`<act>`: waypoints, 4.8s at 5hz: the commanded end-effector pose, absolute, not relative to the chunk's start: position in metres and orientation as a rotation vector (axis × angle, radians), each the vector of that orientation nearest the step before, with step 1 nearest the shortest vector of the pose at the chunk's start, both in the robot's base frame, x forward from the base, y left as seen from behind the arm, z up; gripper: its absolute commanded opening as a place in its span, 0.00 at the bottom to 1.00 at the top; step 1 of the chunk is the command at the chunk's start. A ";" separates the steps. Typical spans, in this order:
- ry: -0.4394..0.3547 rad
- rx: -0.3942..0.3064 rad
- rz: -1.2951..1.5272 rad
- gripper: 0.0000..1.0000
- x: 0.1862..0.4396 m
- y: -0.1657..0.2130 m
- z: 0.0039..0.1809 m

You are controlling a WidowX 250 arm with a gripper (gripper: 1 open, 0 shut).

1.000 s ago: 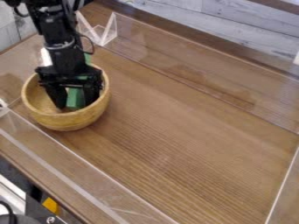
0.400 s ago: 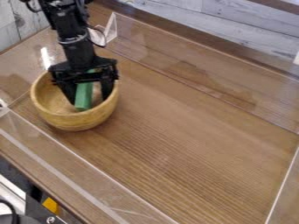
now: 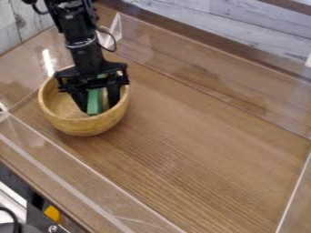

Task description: Put the green block in the brown bowl

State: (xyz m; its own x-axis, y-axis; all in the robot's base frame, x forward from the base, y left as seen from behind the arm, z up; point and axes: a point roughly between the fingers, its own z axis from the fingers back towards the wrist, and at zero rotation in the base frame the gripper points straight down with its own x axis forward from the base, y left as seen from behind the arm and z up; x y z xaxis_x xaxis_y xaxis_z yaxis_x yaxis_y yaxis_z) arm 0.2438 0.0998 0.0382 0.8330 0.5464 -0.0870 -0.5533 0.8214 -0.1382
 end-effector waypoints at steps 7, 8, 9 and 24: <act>-0.039 -0.091 0.643 1.00 0.241 0.127 0.056; -0.053 -0.106 0.657 1.00 0.254 0.129 0.076; -0.065 -0.111 0.692 1.00 0.257 0.133 0.072; -0.093 -0.119 0.341 1.00 0.267 0.142 0.053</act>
State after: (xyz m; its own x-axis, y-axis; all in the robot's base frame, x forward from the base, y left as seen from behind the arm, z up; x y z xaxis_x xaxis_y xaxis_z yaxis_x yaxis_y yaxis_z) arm 0.2598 0.1353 0.0413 0.9424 0.3336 0.0256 -0.3269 0.9343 -0.1422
